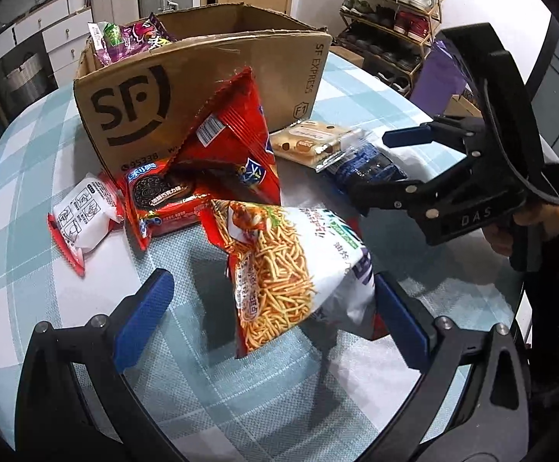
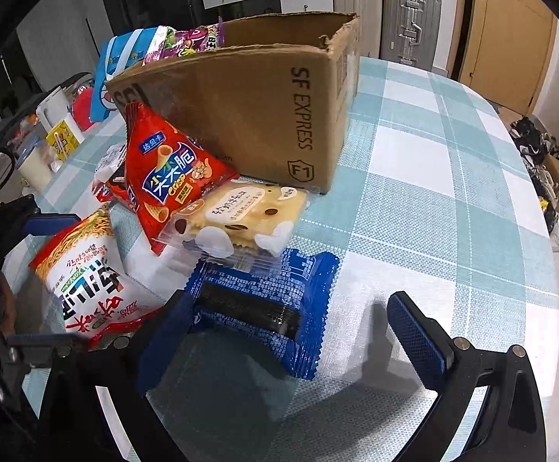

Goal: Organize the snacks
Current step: 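Grasp the orange noodle-snack bag with left gripper while right gripper grasps blue biscuit packet, then lift both packets and carry them toward the cardboard box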

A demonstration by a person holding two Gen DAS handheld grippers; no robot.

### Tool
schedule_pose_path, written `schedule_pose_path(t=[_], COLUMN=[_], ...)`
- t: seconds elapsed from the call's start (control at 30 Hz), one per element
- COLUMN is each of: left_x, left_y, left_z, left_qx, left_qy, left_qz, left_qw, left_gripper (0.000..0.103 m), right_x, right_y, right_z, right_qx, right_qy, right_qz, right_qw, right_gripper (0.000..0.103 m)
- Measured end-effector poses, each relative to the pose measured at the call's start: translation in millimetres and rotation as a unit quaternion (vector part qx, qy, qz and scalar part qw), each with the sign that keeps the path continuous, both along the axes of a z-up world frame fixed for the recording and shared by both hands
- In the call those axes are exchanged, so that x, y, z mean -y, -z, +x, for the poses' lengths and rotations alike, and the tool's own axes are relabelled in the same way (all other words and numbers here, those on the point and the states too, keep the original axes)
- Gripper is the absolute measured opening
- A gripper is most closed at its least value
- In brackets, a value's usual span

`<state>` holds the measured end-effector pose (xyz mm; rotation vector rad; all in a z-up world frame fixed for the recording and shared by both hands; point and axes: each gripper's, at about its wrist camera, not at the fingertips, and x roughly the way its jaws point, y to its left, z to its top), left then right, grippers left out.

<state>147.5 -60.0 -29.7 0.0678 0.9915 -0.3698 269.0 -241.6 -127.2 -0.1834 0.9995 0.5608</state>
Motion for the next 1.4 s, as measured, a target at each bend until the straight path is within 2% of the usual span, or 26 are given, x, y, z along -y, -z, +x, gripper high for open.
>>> schedule_pose_path(t=[0.17,0.3,0.47,0.57,0.77,0.93,1.0,1.07,1.13,1.4], left_x=[1,3,-1,-4,-10,-10,-10,-10,-10,-13], left_y=[0,5,4,3,1,4,5,4,3,-11], left_z=[-2,1,3,4,3,4,5,4,3,-3], left_qx=[-0.001,-0.003,-0.002,-0.003,-0.001,-0.009,-0.011,-0.014,-0.007,0.015], left_qy=[-0.002,-0.006,-0.014,-0.018,-0.021,-0.018,-0.017,-0.011,-0.012,-0.009], left_qz=[-0.001,-0.005,-0.013,-0.017,-0.041,-0.06,-0.07,-0.087,-0.078,-0.083], left_qw=[1.0,1.0,0.9998,0.9997,0.9989,0.998,0.9973,0.996,0.9969,0.9964], left_gripper=[0.102,0.102,0.102,0.101,0.098,0.084,0.077,0.064,0.058,0.056], right_x=[-10,-13,-12,-9,-5,-1,0,0,0,1], right_y=[0,-1,-5,-7,-14,-24,-26,-28,-29,-31], right_z=[-5,-9,-13,-16,-23,-27,-28,-28,-29,-31], right_qx=[0.003,0.007,0.004,0.002,0.006,0.017,0.02,0.022,0.024,0.028], right_qy=[-0.021,-0.033,-0.052,-0.064,-0.089,-0.095,-0.093,-0.092,-0.093,-0.098], right_qz=[-0.001,-0.001,0.009,0.015,0.028,0.049,0.051,0.052,0.054,0.06], right_qw=[1.0,0.999,0.999,0.998,0.996,0.994,0.994,0.994,0.994,0.993], right_gripper=[0.086,0.078,0.055,0.048,0.046,0.046,0.046,0.046,0.046,0.046])
